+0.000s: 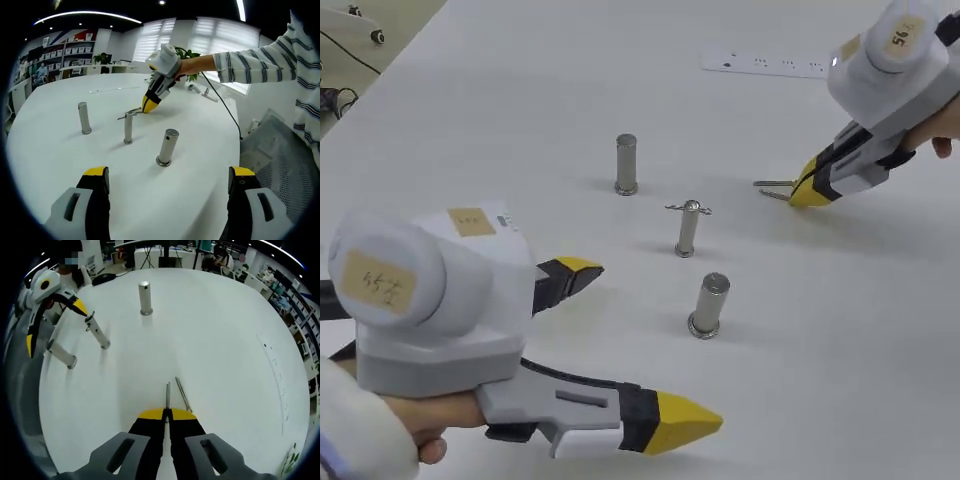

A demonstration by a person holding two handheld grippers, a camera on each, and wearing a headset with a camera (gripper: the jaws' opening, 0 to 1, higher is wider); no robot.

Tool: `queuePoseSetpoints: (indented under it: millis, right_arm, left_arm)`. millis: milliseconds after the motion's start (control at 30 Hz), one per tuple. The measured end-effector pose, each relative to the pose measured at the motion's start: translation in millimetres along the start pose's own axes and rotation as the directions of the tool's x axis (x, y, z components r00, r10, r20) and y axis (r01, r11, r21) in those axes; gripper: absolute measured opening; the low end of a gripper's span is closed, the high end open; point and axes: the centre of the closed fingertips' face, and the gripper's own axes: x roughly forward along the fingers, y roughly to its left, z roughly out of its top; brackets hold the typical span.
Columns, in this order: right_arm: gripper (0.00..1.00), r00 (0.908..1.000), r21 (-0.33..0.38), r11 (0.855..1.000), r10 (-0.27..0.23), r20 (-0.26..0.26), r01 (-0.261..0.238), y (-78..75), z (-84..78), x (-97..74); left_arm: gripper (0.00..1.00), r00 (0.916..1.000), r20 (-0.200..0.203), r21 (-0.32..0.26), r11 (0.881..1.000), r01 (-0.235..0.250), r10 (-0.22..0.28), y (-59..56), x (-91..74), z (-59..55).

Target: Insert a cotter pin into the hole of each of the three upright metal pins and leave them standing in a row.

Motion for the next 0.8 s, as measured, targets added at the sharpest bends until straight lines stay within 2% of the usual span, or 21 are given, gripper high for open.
queuePoseSetpoints:
  millis: [133, 267, 333, 500, 633, 700, 800]
  right_arm:
    - [0.03, 0.9999, -0.014, 1.0, 0.0, -0.014, -0.001, -2.4, -2.0, -0.3]
    - [0.02, 0.9999, -0.034, 0.999, -0.007, -0.015, 0.007, -5.9, -3.3, -5.8]
    - [0.02, 0.9999, -0.027, 1.0, -0.01, -0.003, 0.01, -7.4, -2.2, -9.7]
    - [0.02, 0.9993, -0.032, 0.999, -0.032, 0.021, 0.033, -11.4, -5.5, -18.0]
    - [0.02, 0.9986, -0.019, 0.999, -0.039, 0.037, 0.039, -7.3, -9.8, -26.3]
    - [0.02, 0.9979, -0.032, 0.998, -0.045, 0.047, 0.046, -0.1, -11.1, -35.1]
    - [0.02, 0.9963, -0.048, 0.997, -0.056, 0.066, 0.059, 1.5, -9.3, -42.1]
  left_arm:
    - [0.99, 0.9998, 0.014, -0.009, 1.0, -0.01, 0.01, 1.5, -1.4, 2.8]
    - [0.97, 0.999, 0.042, 0.006, 1.0, -0.018, 0.018, 0.4, -4.4, 8.6]
    - [0.94, 0.9991, 0.038, 0.001, 1.0, -0.017, 0.017, -0.1, -4.9, 8.1]
    - [0.97, 0.9998, 0.016, -0.007, 1.0, -0.01, 0.011, -2.4, -4.7, 3.8]
    - [0.96, 0.9997, 0.025, -0.018, 1.0, -0.008, 0.008, -4.7, -6.0, 6.3]
    - [0.96, 0.9995, 0.032, -0.029, 1.0, -0.008, 0.009, -5.1, -7.0, 8.2]
    - [0.94, 0.9991, 0.041, -0.043, 0.999, -0.007, 0.009, -4.9, -8.5, 10.5]
